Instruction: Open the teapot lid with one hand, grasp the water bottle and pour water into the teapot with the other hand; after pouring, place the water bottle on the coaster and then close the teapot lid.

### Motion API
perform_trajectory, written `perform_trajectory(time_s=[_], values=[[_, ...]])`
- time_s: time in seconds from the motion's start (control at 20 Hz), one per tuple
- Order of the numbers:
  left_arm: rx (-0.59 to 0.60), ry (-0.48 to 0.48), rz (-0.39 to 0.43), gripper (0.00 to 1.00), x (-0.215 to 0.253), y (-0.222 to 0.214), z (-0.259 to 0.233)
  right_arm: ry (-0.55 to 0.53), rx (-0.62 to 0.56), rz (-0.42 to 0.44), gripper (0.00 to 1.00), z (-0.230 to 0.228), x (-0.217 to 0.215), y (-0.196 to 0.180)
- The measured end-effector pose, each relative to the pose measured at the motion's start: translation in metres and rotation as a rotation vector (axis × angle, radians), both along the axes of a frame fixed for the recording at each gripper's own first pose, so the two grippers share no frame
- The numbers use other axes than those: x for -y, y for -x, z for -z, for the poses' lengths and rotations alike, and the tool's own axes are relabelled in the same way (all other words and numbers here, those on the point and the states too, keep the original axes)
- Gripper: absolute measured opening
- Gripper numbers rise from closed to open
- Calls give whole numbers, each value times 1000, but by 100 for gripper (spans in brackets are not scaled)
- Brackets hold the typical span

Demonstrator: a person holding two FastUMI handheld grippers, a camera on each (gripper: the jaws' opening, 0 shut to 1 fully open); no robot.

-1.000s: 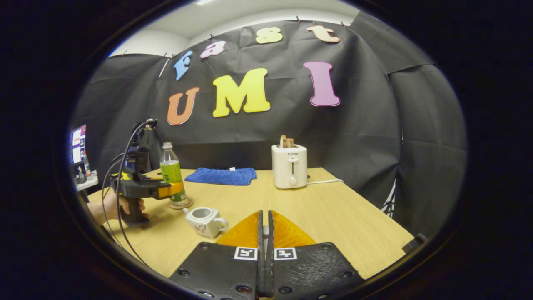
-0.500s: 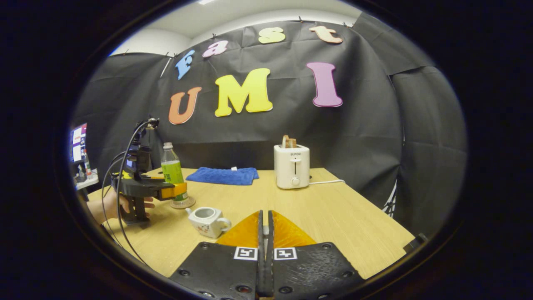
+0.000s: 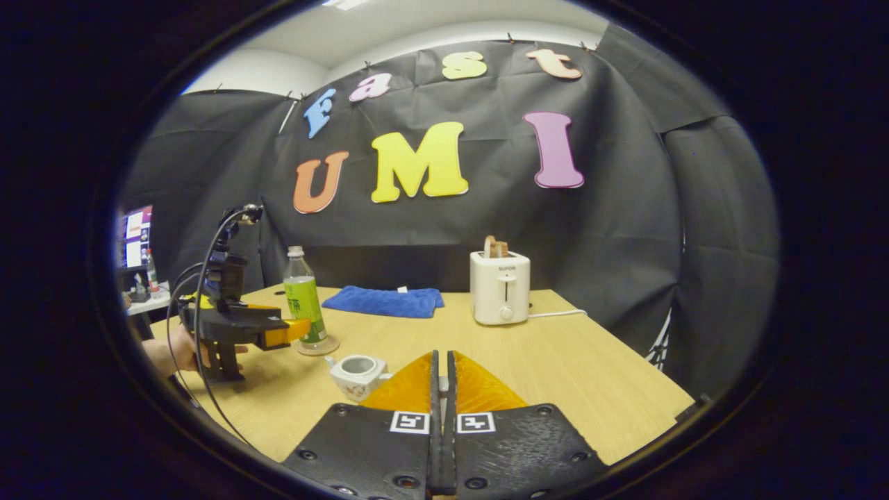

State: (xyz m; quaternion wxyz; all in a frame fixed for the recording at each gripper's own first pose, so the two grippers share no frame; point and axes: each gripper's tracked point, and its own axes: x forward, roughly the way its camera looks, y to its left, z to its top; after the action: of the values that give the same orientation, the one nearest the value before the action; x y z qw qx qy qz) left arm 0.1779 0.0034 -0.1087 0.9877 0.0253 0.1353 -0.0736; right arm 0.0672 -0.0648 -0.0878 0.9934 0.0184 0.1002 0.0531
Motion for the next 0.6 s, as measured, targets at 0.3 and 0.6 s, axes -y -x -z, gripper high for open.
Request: perform_trajectory(time_s=[0.3,0.6], values=[[31,24,-62,100,-30,57,-13,3,31,-96,0,-12,-42,-26],[99,23,-134,100,-61,109,-39,1,5,-190,0,-4,-84,-55]])
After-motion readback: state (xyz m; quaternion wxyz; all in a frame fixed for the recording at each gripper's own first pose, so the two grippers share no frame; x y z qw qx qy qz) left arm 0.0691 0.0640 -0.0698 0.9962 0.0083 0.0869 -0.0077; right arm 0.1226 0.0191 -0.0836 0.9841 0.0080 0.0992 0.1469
